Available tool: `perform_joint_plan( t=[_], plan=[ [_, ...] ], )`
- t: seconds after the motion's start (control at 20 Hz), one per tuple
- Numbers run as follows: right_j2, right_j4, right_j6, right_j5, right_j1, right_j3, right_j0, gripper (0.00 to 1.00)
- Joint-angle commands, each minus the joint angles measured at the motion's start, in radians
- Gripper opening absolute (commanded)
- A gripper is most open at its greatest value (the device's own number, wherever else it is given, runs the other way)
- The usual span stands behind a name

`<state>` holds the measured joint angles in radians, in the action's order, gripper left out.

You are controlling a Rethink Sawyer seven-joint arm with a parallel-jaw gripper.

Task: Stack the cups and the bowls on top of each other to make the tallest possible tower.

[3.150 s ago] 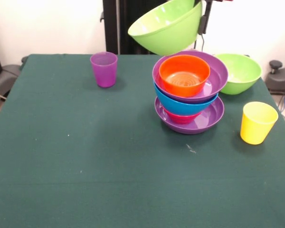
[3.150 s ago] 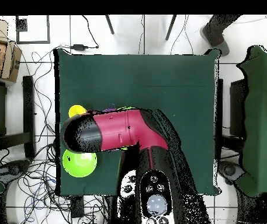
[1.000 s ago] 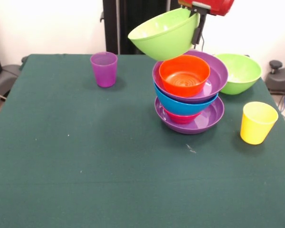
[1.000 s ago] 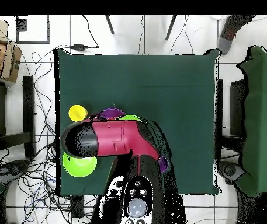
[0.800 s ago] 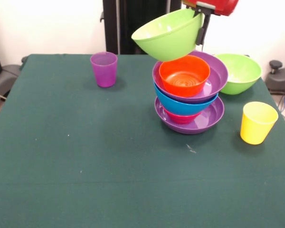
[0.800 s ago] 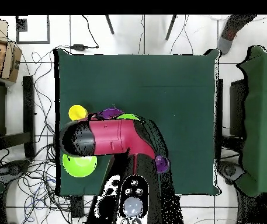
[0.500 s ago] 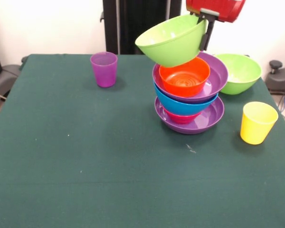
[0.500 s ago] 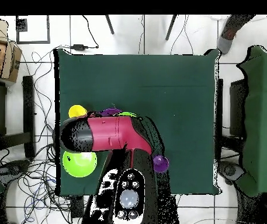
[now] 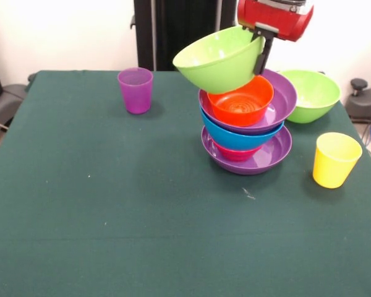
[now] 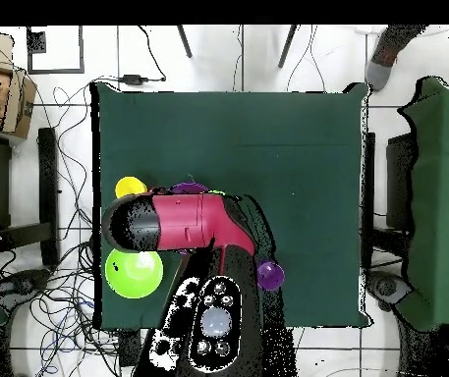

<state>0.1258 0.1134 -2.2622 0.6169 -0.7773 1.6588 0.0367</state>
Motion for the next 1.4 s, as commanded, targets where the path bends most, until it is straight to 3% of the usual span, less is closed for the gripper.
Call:
perform_joint_plan(
  t=[0.05,0.15,0.2,0.4,0.5,1.1,1.4],
  plan=[
    [-0.014,-0.028,-0.166,-0.03,0.035,-0.04,0.035,0.0],
    [-0.005,-0.031,-0.17,-0.019,0.039,-0.046,0.047,0.0],
    [0.009,-0.034,-0.18,-0.04,0.044,-0.047,0.061,1.0],
    [0.06,-0.028,-0.239,-0.031,0.066,-0.083,0.114,1.0],
    [0.019,-0.06,-0.193,-0.015,0.061,-0.073,0.092,1.0],
    [0.055,-0.097,-0.152,0.053,0.033,-0.093,0.12,1.0],
    [0.04,-0.108,-0.078,0.069,0.004,-0.081,0.077,1.0]
  ],
)
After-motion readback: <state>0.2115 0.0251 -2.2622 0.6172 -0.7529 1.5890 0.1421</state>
